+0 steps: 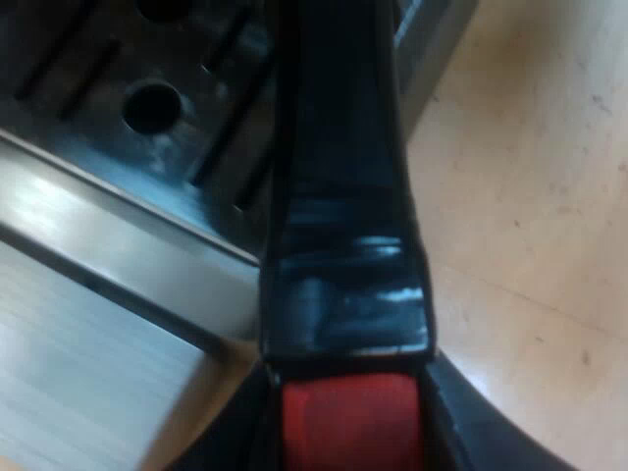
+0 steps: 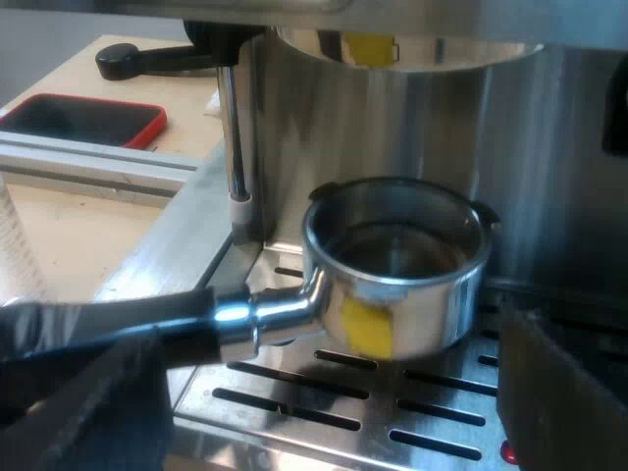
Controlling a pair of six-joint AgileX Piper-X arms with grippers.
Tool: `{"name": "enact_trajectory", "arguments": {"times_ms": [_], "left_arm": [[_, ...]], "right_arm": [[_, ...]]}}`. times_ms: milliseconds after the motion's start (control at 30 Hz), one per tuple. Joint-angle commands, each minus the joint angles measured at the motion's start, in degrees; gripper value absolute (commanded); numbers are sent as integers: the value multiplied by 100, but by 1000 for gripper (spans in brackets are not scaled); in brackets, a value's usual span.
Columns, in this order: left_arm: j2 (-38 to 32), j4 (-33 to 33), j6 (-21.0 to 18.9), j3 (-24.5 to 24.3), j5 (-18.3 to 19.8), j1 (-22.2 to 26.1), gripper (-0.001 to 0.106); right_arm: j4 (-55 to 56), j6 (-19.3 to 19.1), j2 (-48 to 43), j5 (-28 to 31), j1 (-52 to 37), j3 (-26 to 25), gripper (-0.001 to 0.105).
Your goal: Put the handle in the coffee machine
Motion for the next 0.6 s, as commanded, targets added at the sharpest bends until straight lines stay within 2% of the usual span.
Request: {"name": "enact_trajectory", "arguments": {"times_ms": [33, 167, 367, 467, 500, 600], "left_arm": [[127, -132, -120, -269, 331, -20, 0], [198, -132, -135, -379, 331, -20, 0], [204, -169, -135, -395, 358, -20, 0], [204, -220, -135, -395, 360, -20, 0], [204, -246, -135, -395, 360, -20, 0], [204, -262, -135, -395, 360, -20, 0]], "right_arm": [[-64, -88, 7, -2, -3, -9, 71], [7, 58, 7, -22, -3, -9, 71], [-273, 45, 180, 49, -49, -9, 71], [-888, -365, 467, 81, -49, -9, 71], [-1195, -810, 589, 81, -49, -9, 71], [-1844, -1302, 782, 81, -49, -9, 71]]}}
